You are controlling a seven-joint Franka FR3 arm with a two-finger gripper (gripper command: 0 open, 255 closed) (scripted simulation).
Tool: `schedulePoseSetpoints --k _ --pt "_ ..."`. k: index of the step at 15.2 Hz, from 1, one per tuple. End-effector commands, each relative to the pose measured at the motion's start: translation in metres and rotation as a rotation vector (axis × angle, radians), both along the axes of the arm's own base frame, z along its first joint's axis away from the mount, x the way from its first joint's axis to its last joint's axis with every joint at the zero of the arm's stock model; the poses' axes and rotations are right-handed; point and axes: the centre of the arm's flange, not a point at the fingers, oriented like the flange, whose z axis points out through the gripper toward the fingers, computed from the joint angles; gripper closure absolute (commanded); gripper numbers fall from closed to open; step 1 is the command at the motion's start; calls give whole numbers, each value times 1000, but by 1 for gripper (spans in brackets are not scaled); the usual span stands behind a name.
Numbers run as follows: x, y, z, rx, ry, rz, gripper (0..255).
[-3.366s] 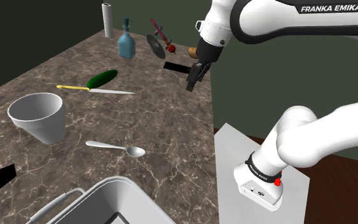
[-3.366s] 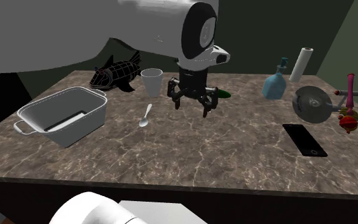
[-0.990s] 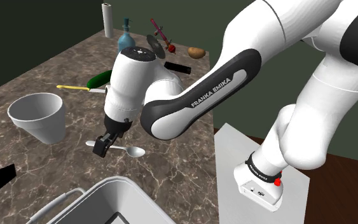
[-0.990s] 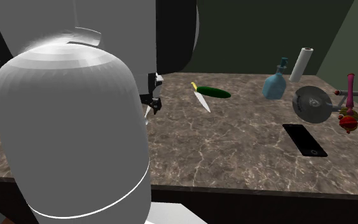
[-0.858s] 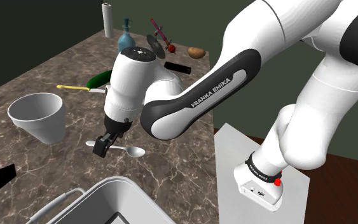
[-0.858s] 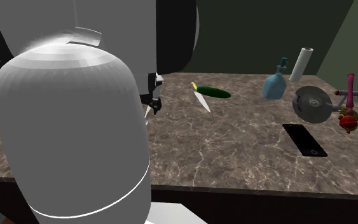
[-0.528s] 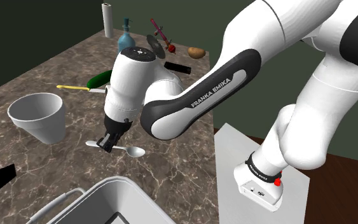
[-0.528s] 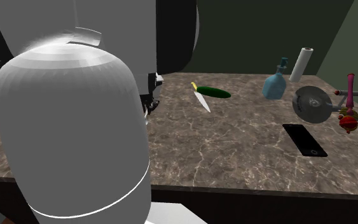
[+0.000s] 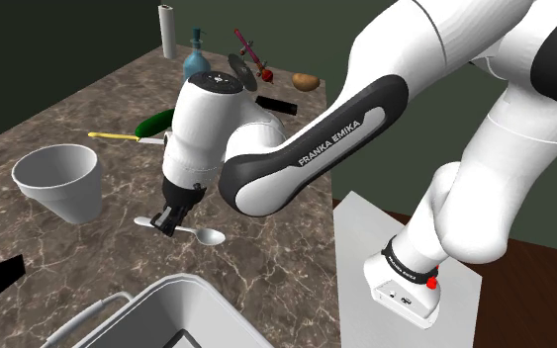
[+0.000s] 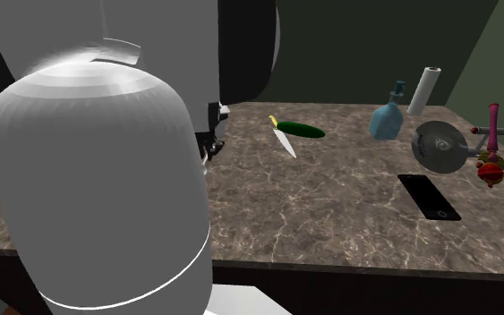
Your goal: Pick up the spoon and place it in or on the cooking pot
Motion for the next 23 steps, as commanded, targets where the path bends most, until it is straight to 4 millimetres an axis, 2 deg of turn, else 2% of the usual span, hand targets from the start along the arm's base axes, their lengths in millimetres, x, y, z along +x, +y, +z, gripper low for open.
schedulePoseSetpoints --k 1,23 --pt "0 1 8 0 0 0 255" --pt "0 1 124 0 0 0 255"
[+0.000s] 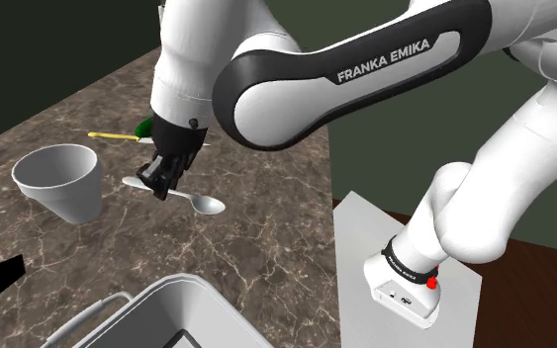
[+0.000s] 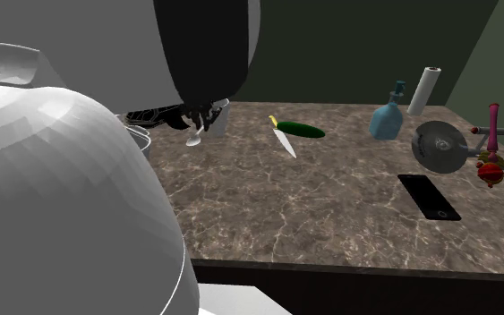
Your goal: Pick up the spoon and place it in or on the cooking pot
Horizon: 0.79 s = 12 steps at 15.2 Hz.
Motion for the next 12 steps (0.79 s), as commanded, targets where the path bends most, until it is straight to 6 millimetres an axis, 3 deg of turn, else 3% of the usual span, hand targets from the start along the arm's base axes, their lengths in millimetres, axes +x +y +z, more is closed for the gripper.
schedulePoseSetpoints --k 1,12 --pt "-1 0 11 0 0 0 255" --pt "-1 0 69 0 0 0 255"
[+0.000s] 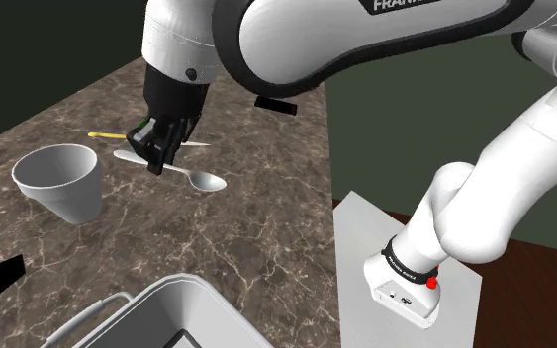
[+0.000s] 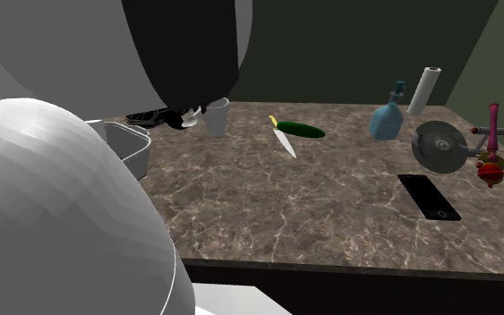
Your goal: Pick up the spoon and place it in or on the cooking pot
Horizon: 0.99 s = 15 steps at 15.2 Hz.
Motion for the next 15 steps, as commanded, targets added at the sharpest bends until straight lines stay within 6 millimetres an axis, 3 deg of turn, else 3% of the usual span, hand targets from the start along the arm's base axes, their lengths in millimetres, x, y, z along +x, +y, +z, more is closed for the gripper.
schedulePoseSetpoints --k 1,2,15 --pt "0 0 11 0 0 0 255" --pt "0 0 16 0 0 0 255" --pt "-138 102 23 0 0 0 255"
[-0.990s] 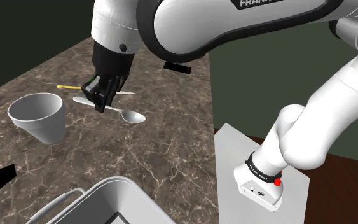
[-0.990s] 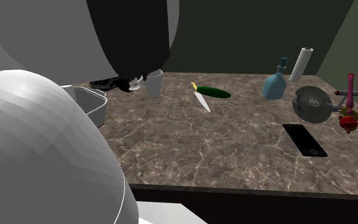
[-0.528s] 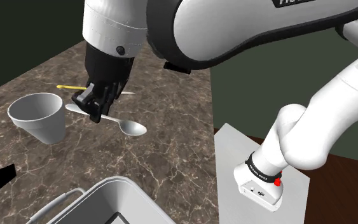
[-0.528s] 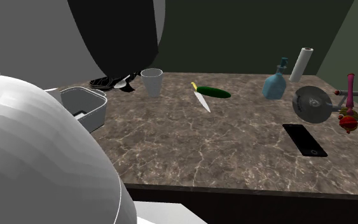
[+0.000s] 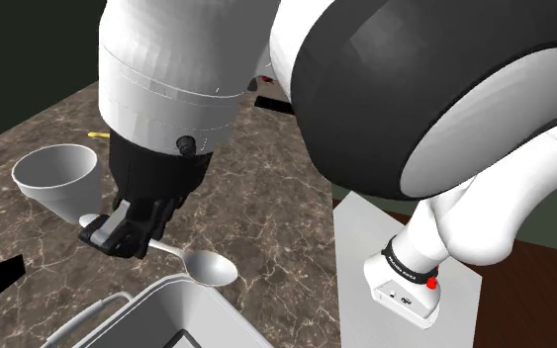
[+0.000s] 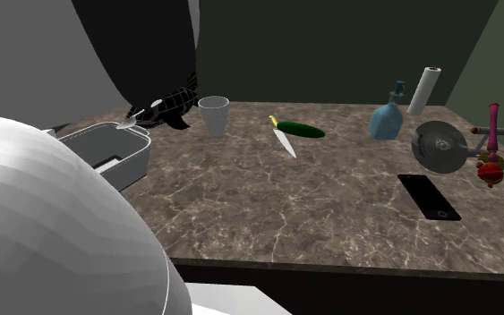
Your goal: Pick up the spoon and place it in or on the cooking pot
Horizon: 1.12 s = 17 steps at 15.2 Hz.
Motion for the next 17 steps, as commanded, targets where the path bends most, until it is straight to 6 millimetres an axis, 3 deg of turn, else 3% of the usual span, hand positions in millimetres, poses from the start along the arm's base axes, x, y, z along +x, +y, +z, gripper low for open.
schedulePoseSetpoints --k 1,11,17 --pt "-22 17 3 0 0 -2 255" --pt "-128 95 8 0 0 -2 255" --pt "-129 96 -18 0 0 -2 255"
